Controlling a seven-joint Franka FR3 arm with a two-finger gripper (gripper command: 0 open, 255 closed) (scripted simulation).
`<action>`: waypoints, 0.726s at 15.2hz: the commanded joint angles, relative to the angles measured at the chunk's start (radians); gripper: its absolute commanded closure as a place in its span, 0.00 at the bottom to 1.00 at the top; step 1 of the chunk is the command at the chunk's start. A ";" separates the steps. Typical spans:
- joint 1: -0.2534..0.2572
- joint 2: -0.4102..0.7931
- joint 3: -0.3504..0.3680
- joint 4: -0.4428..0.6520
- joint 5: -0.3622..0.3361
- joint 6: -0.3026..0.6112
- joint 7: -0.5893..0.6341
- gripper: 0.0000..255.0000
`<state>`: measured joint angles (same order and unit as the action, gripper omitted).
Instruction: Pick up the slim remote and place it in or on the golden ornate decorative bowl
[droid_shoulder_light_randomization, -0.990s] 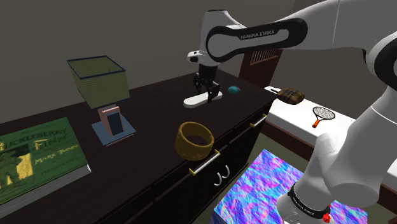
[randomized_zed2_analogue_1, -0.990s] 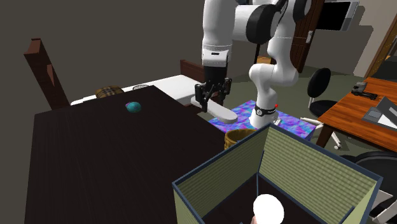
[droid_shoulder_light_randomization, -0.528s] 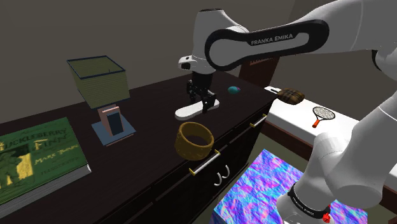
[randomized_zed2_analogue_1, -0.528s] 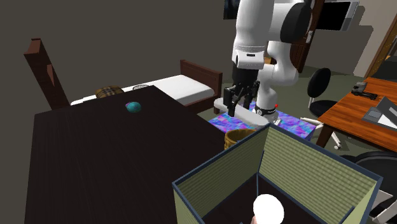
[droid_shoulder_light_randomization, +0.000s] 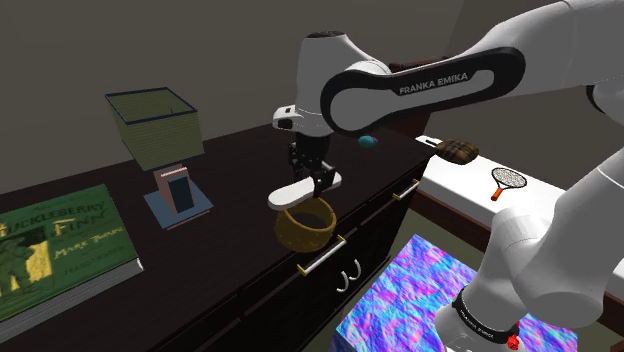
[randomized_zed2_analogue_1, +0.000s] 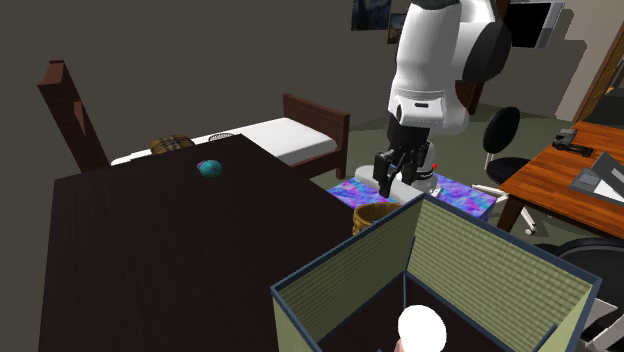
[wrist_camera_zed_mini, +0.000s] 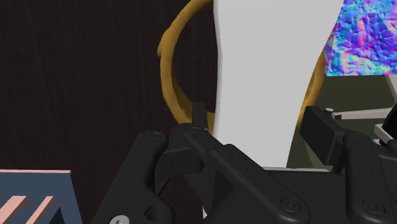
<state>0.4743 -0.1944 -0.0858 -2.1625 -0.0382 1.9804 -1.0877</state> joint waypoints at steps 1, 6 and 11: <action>0.000 0.007 0.000 -0.020 0.000 0.028 0.001 1.00; 0.000 0.027 -0.001 -0.068 0.001 0.096 0.001 1.00; 0.000 0.038 -0.002 -0.089 0.001 0.127 0.001 1.00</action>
<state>0.4734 -0.1584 -0.0884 -2.2490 -0.0375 2.1059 -1.0866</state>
